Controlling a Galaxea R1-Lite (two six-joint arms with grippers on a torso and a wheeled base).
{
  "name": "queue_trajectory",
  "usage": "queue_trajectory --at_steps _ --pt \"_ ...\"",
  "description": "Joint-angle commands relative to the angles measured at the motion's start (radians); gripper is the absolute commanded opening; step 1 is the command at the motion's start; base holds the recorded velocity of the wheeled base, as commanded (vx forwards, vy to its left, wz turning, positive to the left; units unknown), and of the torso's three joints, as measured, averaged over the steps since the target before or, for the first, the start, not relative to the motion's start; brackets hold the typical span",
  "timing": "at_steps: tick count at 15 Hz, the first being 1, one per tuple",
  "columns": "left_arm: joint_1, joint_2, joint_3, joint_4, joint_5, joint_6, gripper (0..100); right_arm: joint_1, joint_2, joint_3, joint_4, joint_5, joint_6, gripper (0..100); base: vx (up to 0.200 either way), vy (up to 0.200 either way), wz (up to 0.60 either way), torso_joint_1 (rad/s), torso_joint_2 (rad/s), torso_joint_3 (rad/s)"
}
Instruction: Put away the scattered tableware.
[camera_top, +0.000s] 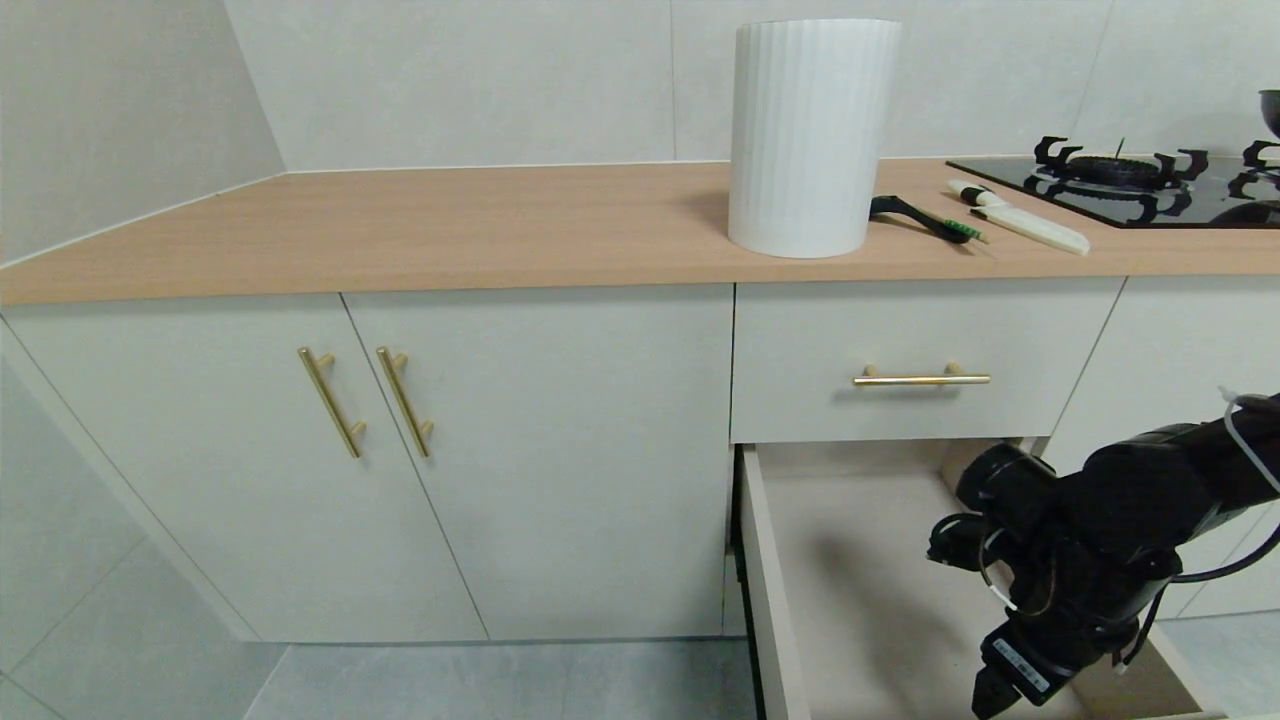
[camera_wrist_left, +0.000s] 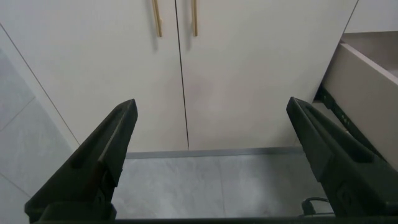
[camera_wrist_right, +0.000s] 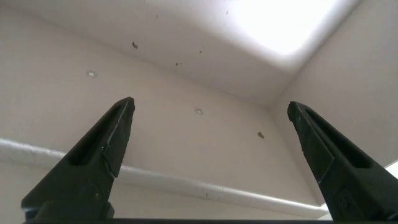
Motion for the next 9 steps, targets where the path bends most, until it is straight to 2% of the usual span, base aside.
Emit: queue_trajectory --at_steps 1,4,6,7,9 --pt "0.0 0.002 0.0 0.0 0.0 0.0 100 0.002 -0.001 0.002 -0.001 -0.002 0.0 100 0.0 0.0 0.0 0.0 0.0 0.0" --pt "0.0 0.002 0.0 0.0 0.0 0.0 100 0.001 -0.014 -0.03 -0.004 -0.019 0.016 100 0.0 0.0 0.0 0.0 0.0 0.0" --pt "0.0 0.002 0.0 0.0 0.0 0.0 100 0.001 -0.046 -0.063 -0.008 -0.017 0.071 100 0.0 0.0 0.0 0.0 0.0 0.0" --pt "0.0 0.002 0.0 0.0 0.0 0.0 100 -0.001 -0.081 -0.087 -0.03 -0.013 0.137 100 0.0 0.0 0.0 0.0 0.0 0.0" --pt "0.0 0.002 0.0 0.0 0.0 0.0 100 -0.001 -0.12 -0.087 -0.106 -0.016 0.164 100 0.0 0.0 0.0 0.0 0.0 0.0"
